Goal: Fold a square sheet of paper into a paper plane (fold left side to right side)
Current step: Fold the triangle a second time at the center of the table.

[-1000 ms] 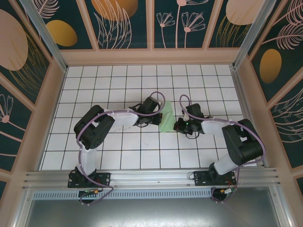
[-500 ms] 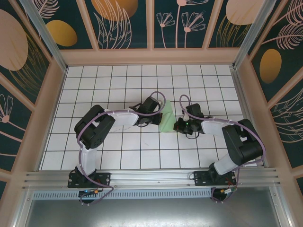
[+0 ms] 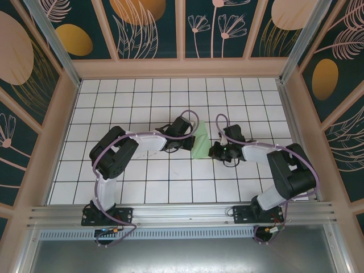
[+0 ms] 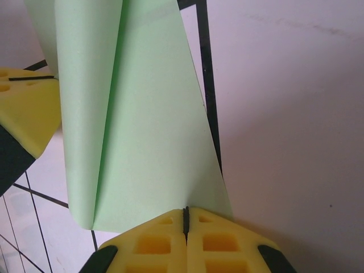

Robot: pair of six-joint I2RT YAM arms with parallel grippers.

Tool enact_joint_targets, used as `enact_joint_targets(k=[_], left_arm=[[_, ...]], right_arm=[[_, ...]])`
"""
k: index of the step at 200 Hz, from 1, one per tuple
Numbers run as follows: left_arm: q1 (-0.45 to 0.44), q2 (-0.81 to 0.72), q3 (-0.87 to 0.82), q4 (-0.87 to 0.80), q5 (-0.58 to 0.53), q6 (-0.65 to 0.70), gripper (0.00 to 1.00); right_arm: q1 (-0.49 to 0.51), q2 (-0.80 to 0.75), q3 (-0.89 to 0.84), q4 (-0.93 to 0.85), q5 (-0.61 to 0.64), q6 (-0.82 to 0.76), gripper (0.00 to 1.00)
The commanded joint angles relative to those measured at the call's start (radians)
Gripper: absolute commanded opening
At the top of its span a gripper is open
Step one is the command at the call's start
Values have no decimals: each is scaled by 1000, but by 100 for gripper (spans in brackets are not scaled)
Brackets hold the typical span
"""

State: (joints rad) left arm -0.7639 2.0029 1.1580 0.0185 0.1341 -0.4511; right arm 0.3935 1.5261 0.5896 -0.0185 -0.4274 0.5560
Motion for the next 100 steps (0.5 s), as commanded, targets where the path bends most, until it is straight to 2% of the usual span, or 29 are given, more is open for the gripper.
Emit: enact_joint_targets(k=[1,41,75,100], left_arm=[[4,42,8,-33,8,26,0],[5,51,12,-36,18,29,0],[5,52,14,-35,25,28,0],[5,54,14,-37,22,28,0]], right_arm=[[-23,-57,-22,-35,-10,-7,0],[-51,-114,-8,84,-75,39,0],[-41,-14,46,237,-108,104,0],[-9,84,127,258,-116,102,0]])
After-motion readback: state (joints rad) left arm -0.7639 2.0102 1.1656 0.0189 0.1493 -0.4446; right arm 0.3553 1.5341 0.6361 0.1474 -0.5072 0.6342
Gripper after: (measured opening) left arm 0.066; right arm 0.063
